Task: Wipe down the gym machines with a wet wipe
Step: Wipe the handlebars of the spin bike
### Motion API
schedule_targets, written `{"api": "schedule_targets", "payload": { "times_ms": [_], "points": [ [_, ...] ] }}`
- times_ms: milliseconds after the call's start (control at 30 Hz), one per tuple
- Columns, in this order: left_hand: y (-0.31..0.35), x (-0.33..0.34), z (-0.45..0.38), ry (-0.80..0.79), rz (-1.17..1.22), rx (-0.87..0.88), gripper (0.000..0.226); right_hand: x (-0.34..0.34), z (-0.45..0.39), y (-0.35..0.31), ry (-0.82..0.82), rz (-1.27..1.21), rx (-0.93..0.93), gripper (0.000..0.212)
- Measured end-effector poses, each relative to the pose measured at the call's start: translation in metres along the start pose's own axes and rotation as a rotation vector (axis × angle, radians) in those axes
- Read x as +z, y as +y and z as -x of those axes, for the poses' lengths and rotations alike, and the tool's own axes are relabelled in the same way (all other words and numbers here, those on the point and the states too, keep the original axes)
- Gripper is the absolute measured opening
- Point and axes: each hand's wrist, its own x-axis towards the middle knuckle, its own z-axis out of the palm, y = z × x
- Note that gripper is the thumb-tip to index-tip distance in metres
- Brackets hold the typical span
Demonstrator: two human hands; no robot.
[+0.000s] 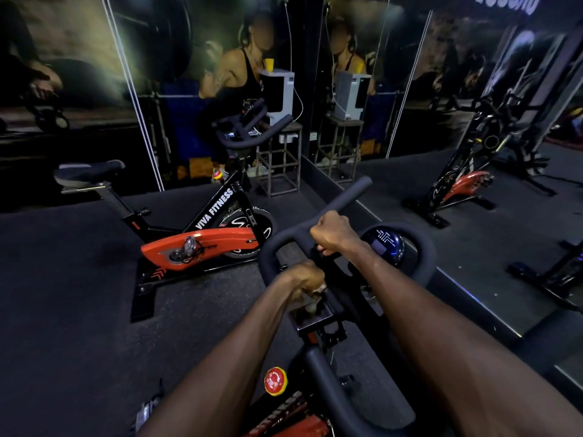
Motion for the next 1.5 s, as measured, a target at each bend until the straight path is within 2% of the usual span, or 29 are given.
{"api": "schedule_targets", "payload": {
  "times_ms": [133, 233, 300, 367, 467, 567, 633, 733, 800, 900, 1000, 1100, 1167, 1233, 1300, 1333, 1433, 1500],
  "points": [
    [-0.002, 0.003, 0.002, 0.063, 0.0, 0.07, 0.022, 0.0, 0.0, 0.001, 0.007, 0.043, -0.019, 0.031],
    [-0.004, 0.003, 0.002, 0.034, -0.077, 0.06, 0.016, -0.003, 0.0, 0.004, -0.018, 0.081, -0.028, 0.027],
    [-0.003, -0.008, -0.002, 0.032, 0.039, 0.075, 0.02, -0.006, 0.001, 0.004, -0.104, 0.131, -0.045, 0.025],
    [0.0, -0.017, -0.001, 0.102, 0.182, 0.052, 0.012, -0.007, 0.005, 0.002, -0.237, 0.164, -0.05, 0.021],
    [0.002, -0.023, -0.003, 0.133, 0.36, 0.04, 0.024, -0.004, 0.016, -0.003, -0.385, 0.137, -0.074, 0.01],
    [0.005, -0.031, -0.006, 0.088, 0.548, 0.02, 0.029, 0.005, 0.018, -0.004, -0.292, 0.271, -0.217, 0.014],
    [0.006, -0.036, -0.006, 0.083, 0.59, 0.054, 0.035, 0.004, 0.014, -0.005, -0.194, 0.338, -0.288, 0.018],
    [0.01, -0.045, -0.015, 0.147, 0.508, 0.085, 0.051, -0.017, 0.008, -0.013, -0.093, 0.366, -0.288, 0.017],
    [0.01, -0.051, -0.024, 0.195, 0.421, 0.123, 0.05, -0.032, 0.012, -0.018, -0.094, 0.573, -0.277, 0.02],
    [0.007, -0.053, -0.034, 0.201, 0.288, 0.174, 0.034, -0.024, 0.022, -0.02, -0.236, 0.883, -0.243, 0.041],
    [0.005, -0.052, -0.038, 0.173, 0.243, 0.196, 0.022, -0.009, 0.028, -0.019, -0.378, 0.996, -0.176, 0.037],
    [0.0, -0.056, -0.058, 0.213, 0.184, 0.2, 0.025, -0.024, 0.028, -0.029, -0.406, 0.997, -0.145, 0.007],
    [-0.003, -0.065, -0.077, 0.312, 0.094, 0.234, 0.031, -0.032, 0.013, -0.031, -0.405, 0.901, -0.064, 0.017],
    [-0.004, -0.074, -0.091, 0.364, 0.039, 0.249, 0.029, -0.03, -0.008, -0.03, -0.264, 0.669, -0.057, 0.012],
    [-0.001, -0.08, -0.092, 0.381, 0.029, 0.265, 0.027, -0.019, -0.027, -0.025, -0.042, 0.509, -0.092, 0.022],
    [0.002, -0.083, -0.086, 0.38, 0.031, 0.277, 0.027, -0.01, -0.032, -0.022, -0.004, 0.469, -0.083, 0.027],
    [-0.001, -0.086, -0.095, 0.352, 0.018, 0.307, 0.025, 0.014, -0.042, -0.019, -0.09, 0.486, -0.037, 0.035],
    [-0.005, -0.089, -0.104, 0.346, 0.022, 0.314, 0.025, 0.012, -0.047, -0.023, -0.182, 0.626, -0.022, 0.031]
  ]
}}
